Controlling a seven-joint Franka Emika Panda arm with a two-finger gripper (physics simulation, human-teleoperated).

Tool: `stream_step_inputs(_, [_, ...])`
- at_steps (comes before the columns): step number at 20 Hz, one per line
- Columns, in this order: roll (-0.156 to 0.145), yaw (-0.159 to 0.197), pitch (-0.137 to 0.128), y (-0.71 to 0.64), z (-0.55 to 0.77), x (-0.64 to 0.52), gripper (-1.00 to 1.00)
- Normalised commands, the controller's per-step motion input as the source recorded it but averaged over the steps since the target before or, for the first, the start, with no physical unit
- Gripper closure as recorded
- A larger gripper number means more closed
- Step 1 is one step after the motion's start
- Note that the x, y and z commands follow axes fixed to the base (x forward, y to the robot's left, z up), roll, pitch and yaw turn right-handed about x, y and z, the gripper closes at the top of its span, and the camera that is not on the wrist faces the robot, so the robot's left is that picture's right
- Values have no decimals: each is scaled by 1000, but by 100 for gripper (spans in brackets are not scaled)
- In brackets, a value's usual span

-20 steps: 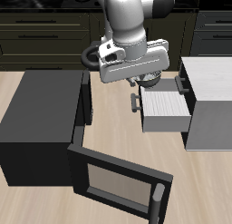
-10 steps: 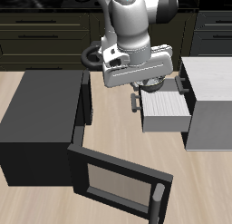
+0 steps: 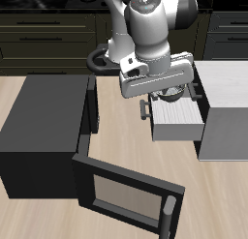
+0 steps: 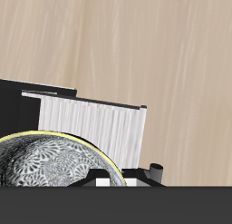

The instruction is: Close the top drawer of the white cabinet and place the bowl in the middle drawer

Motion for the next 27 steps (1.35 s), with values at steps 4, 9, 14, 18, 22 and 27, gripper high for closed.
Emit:
stream_step_inputs(4, [-5, 6, 24, 98, -124, 52, 100])
stream_step_inputs(9, [7, 41, 10, 60, -159, 55, 100])
stream_step_inputs(14, [5, 6, 43, 29, -265, 36, 100])
stream_step_inputs(18, [30, 58, 11, 110, -232, 33, 100])
stream_step_inputs(22, [0, 24, 32, 8, -208, 7, -100])
stream_step_inputs(27, [-6, 12, 25, -72, -189, 60, -100])
